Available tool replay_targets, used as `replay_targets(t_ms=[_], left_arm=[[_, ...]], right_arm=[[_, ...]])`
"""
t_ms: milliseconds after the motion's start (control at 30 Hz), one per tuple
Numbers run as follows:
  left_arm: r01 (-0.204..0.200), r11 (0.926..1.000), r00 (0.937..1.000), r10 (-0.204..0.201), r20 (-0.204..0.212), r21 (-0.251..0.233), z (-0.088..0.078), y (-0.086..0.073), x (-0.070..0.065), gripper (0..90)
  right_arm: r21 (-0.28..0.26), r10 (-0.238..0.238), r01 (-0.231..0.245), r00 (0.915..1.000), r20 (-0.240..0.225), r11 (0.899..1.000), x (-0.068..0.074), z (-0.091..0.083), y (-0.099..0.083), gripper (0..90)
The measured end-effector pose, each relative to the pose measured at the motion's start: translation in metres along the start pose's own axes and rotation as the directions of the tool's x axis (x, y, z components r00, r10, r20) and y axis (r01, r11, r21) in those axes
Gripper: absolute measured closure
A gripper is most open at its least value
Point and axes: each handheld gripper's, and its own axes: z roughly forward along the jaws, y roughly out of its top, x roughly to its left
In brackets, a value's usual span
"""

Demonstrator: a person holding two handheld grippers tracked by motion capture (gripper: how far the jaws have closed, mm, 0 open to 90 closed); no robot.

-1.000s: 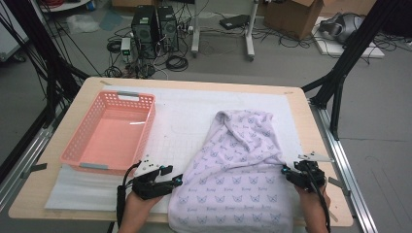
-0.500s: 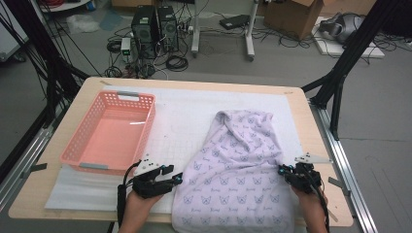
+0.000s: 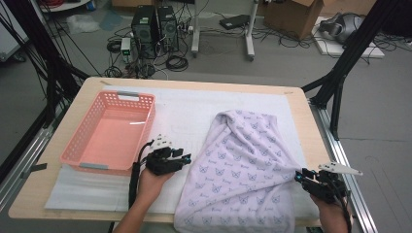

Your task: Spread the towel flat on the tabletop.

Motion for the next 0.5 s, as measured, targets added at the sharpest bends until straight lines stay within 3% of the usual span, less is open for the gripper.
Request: replay_targets(t_ms=[67,100,167,233,300,400,500], left_arm=[[0.013,0.9996,0.9999,-0.013,-0.001,0.024,0.013,0.007,0.003,58.5],[-0.001,0.9987,0.9999,0.002,-0.012,0.051,0.022,0.013,0.003,58.5],[0.000,0.9983,0.9999,0.001,-0.016,0.058,0.036,0.019,0.004,57.4],[0.010,0.9956,0.9994,-0.007,-0.034,0.093,0.049,0.025,0.003,52.3],[0.017,0.9950,0.9995,-0.014,-0.027,0.098,0.058,0.028,0.000,49.5],[-0.010,0.9907,0.9998,0.013,-0.017,0.135,0.074,0.030,-0.008,47.7],[-0.061,0.9904,0.9976,0.064,-0.025,0.124,0.080,0.028,-0.017,50.9]], right_arm=[[-0.021,-0.003,0.003,1.0000,-0.008,1.000,0.003,0.000,0.001,63.1],[-0.026,-0.010,0.009,0.9999,-0.009,1.000,0.004,0.001,0.002,63.0],[-0.031,-0.013,0.013,0.9998,-0.017,0.999,0.006,0.003,0.002,62.9],[-0.032,-0.012,0.012,0.9996,-0.024,0.999,0.007,0.005,0.001,62.7],[-0.029,-0.016,0.015,0.9993,-0.034,0.999,0.007,0.007,0.001,62.5],[-0.030,-0.014,0.013,0.9991,-0.040,0.999,0.006,0.008,0.000,62.4],[-0.036,-0.005,0.003,0.9990,-0.045,0.999,0.005,0.008,0.000,62.4]])
